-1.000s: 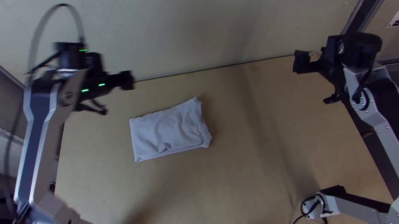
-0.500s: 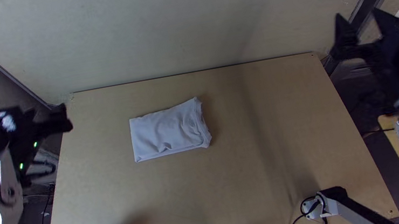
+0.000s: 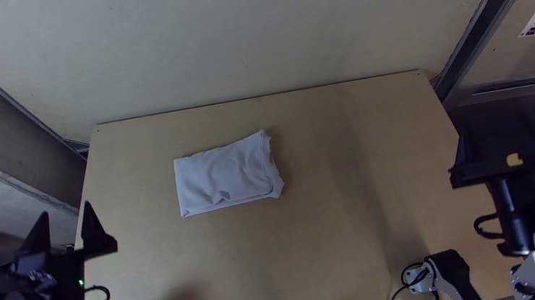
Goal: Fold the t-shirt
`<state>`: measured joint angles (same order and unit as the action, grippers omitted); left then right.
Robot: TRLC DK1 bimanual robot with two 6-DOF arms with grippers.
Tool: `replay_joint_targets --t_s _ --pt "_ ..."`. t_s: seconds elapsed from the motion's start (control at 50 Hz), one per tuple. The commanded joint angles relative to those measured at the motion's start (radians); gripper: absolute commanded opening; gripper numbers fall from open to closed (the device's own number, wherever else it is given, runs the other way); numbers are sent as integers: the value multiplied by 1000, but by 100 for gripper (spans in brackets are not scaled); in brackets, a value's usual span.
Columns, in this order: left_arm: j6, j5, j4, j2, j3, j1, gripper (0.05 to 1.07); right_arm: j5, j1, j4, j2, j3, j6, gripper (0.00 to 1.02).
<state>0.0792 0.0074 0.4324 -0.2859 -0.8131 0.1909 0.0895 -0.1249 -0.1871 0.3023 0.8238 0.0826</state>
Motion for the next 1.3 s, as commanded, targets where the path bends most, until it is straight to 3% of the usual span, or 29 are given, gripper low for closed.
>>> replay_joint_targets --t_s 0.0,0.22,0.42,0.82,0.94,1.04,1.18,1.28 --pt "-1 -1 -38 105 98 12 103 3 -12 2 -118 -75 -6 99" --pt "-13 17 -29 286 218 13 103 3 -15 -101 -304 -166 -47 99" --pt "-36 9 -29 291 262 18 103 4 -2 -155 -310 -189 -76 99" --pt "-1 9 -409 289 657 10 103 3 -45 256 -310 -692 -76 99" --pt "-12 9 -425 289 726 8 103 3 -62 344 -310 -784 -75 99" --pt "8 9 -417 289 773 8 103 3 -62 336 -310 -821 -93 99" --pt "10 9 -396 286 789 25 103 -4 -64 187 -307 -818 -106 99" --pt "10 9 -406 286 792 28 103 -5 -59 189 -307 -818 -103 99"
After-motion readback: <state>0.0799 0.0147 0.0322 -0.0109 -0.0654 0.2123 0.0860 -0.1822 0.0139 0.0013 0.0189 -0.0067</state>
